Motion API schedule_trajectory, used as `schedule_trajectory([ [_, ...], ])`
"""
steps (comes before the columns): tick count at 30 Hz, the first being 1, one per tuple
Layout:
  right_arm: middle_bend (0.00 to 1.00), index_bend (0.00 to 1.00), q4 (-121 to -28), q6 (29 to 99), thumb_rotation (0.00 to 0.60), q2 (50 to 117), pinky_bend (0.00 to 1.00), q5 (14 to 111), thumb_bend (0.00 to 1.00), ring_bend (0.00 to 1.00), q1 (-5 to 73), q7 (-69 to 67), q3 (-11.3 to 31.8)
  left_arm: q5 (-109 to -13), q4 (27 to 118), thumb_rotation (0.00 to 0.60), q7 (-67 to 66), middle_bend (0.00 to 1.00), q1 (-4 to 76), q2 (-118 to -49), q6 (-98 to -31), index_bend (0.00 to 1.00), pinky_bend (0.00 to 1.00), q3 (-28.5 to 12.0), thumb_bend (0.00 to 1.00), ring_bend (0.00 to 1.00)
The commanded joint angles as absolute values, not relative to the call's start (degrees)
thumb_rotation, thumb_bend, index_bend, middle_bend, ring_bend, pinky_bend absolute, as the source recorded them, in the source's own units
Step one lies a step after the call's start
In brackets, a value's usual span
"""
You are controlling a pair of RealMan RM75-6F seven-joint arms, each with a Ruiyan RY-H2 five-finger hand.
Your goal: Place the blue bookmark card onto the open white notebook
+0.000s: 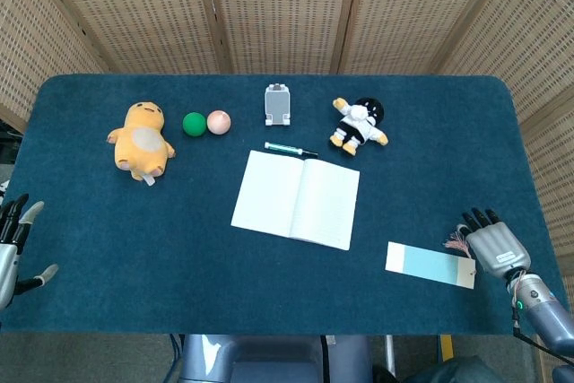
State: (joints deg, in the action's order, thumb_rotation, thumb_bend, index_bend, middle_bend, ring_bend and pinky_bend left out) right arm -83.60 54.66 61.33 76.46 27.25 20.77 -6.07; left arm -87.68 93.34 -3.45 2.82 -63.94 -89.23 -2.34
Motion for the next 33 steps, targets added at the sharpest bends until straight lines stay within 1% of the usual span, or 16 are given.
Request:
schedule_trajectory([
  [1, 0.0, 0.03, -81.98, 62.74, 0.6, 63.49, 0.09, 82.3, 0.0, 0.0, 23.77, 7.01, -3.4, -87.87, 93.36, 0.6, -3.57, 0.0, 2.82, -63.97, -89.23, 0.0, 0.0, -2.25, 0.0, 0.0],
  [4, 0.0, 0.07, -81.81, 62.69, 0.6, 65.47, 0.09, 82.91, 0.0, 0.0, 23.26, 4.24, -3.43, -88.01, 93.34, 0.6, -3.69, 0.0, 2.82, -63.99, -89.16, 0.0, 0.0, -2.13, 0.0, 0.0],
  [8, 0.0, 0.08, -84.47, 59.28, 0.6, 66.14, 0.07, 81.91, 0.0, 0.0, 23.56, 2.51, -3.89, -87.85, 93.34, 0.6, -3.44, 0.0, 2.77, -63.89, -89.22, 0.0, 0.0, -2.22, 0.0, 0.0],
  [12, 0.0, 0.1, -88.11, 55.98, 0.6, 65.91, 0.05, 80.47, 0.0, 0.0, 24.28, 4.12, -4.15, -87.52, 93.39, 0.6, -3.25, 0.0, 2.87, -63.71, -88.92, 0.0, 0.0, -2.35, 0.0, 0.0],
  [17, 0.0, 0.15, -89.87, 55.46, 0.6, 66.58, 0.03, 79.78, 0.0, 0.0, 24.46, 6.62, -3.89, -87.45, 93.38, 0.6, -3.05, 0.0, 2.93, -63.58, -88.77, 0.0, 0.0, -2.36, 0.0, 0.0],
  [24, 0.0, 0.16, -89.58, 55.35, 0.6, 68.95, 0.03, 78.73, 0.0, 0.0, 24.34, 9.59, -3.43, -87.45, 93.25, 0.6, -2.62, 0.0, 2.87, -63.44, -88.86, 0.0, 0.0, -2.37, 0.0, 0.0],
  [33, 0.0, 0.17, -86.51, 54.43, 0.6, 72.58, 0.03, 74.14, 0.0, 0.0, 23.5, 11.35, -2.5, -87.34, 93.32, 0.6, -2.99, 0.0, 2.98, -63.54, -88.58, 0.0, 0.0, -2.34, 0.0, 0.0],
])
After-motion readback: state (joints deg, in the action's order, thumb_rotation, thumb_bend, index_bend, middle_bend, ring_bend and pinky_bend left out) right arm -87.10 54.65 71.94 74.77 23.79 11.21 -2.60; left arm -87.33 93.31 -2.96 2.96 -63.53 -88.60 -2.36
